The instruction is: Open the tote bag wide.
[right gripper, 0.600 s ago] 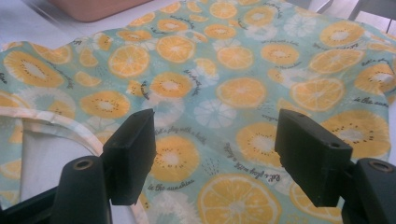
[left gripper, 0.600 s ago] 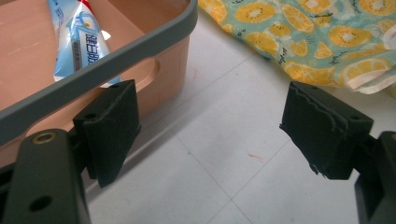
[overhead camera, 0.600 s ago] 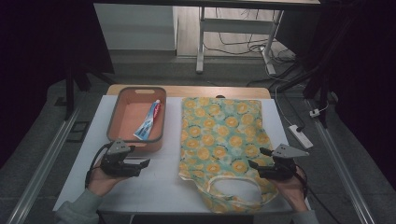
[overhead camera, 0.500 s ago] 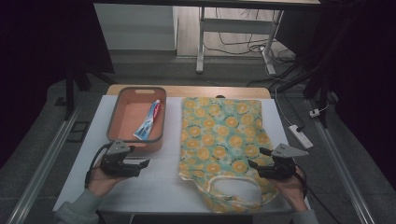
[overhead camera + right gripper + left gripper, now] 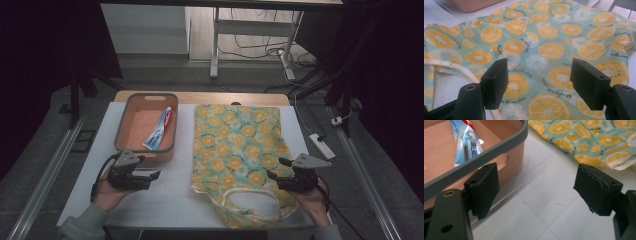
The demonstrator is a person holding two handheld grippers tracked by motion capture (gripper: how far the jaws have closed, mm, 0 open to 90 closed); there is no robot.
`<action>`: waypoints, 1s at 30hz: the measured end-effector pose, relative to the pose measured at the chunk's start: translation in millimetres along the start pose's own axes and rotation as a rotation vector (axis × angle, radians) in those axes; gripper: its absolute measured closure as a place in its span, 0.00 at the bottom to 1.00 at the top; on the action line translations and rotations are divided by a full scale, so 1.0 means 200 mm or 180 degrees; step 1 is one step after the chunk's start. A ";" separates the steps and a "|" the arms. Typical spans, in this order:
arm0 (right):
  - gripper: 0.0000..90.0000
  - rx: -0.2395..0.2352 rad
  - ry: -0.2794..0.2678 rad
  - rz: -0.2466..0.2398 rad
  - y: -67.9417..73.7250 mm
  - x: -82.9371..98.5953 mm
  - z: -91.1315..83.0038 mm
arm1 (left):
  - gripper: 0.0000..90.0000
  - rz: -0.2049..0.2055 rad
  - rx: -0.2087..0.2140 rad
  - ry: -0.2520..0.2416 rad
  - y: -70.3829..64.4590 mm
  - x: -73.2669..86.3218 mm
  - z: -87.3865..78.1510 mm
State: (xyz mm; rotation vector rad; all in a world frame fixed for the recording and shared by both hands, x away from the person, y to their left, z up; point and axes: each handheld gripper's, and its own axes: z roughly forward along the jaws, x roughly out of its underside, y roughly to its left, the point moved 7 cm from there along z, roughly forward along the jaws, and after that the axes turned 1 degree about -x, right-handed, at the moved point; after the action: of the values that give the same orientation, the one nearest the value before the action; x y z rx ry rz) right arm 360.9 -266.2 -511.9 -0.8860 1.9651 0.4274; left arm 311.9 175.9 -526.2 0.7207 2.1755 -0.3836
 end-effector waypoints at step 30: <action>0.36 0.0038 0.0039 0.0033 0.01 0.00 0.01 | 0.23 0.0717 0.0578 0.0130 -0.39 -0.30 0.22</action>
State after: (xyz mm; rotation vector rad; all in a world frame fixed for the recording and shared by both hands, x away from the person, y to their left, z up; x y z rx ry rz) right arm 361.2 -263.4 -512.5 -0.8731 1.9821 0.4166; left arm 323.1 70.3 -505.7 1.0714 2.0867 -0.4551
